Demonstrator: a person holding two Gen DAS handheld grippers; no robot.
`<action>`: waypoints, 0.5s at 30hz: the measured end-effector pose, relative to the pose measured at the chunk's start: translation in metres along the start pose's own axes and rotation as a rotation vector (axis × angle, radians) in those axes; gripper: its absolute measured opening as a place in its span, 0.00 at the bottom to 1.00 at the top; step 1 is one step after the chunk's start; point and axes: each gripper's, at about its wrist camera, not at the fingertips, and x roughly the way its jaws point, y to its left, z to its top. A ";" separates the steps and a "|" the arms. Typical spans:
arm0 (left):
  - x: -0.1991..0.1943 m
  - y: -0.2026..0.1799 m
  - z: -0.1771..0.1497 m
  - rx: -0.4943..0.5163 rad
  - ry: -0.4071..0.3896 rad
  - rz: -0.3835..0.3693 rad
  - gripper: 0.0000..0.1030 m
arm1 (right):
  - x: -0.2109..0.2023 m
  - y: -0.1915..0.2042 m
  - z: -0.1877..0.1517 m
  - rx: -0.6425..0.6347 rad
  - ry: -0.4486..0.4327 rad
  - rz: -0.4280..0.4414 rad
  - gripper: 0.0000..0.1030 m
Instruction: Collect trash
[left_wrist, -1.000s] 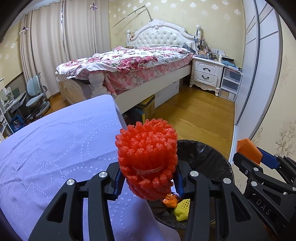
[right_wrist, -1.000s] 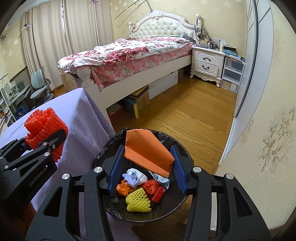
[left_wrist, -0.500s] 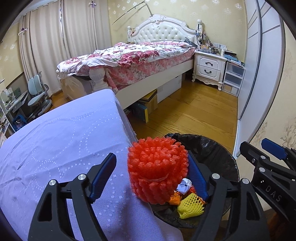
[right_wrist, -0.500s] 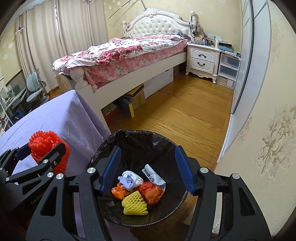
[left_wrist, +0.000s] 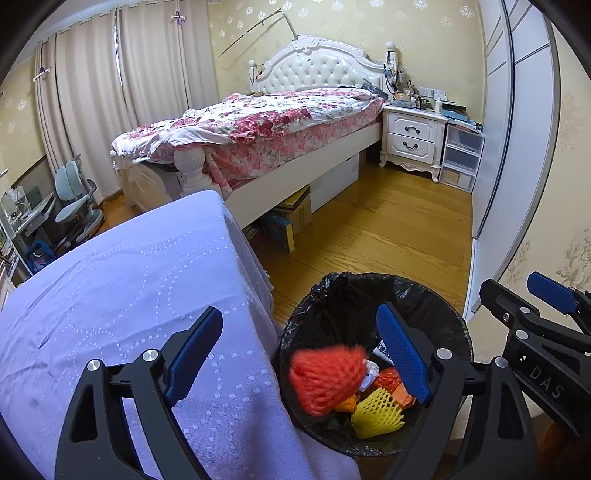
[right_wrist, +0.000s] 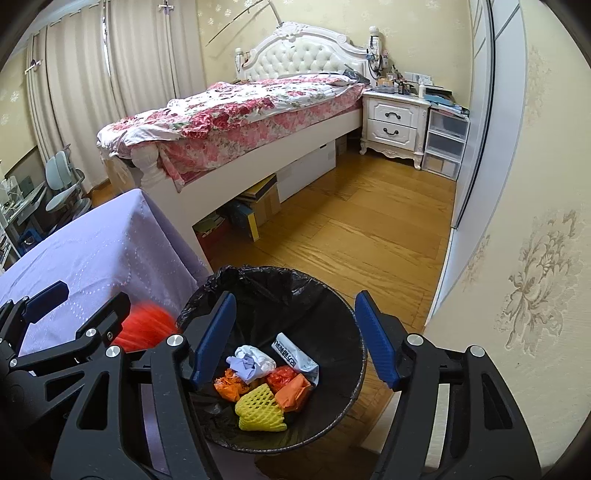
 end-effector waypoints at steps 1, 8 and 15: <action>0.000 0.000 0.000 -0.004 -0.001 -0.005 0.84 | 0.000 -0.001 0.000 0.002 -0.001 -0.001 0.64; -0.001 -0.003 0.001 -0.008 0.002 -0.012 0.85 | -0.002 -0.005 0.001 0.010 -0.005 -0.004 0.64; -0.006 -0.007 0.004 -0.003 -0.009 -0.022 0.85 | -0.004 -0.009 0.002 0.017 -0.009 -0.007 0.64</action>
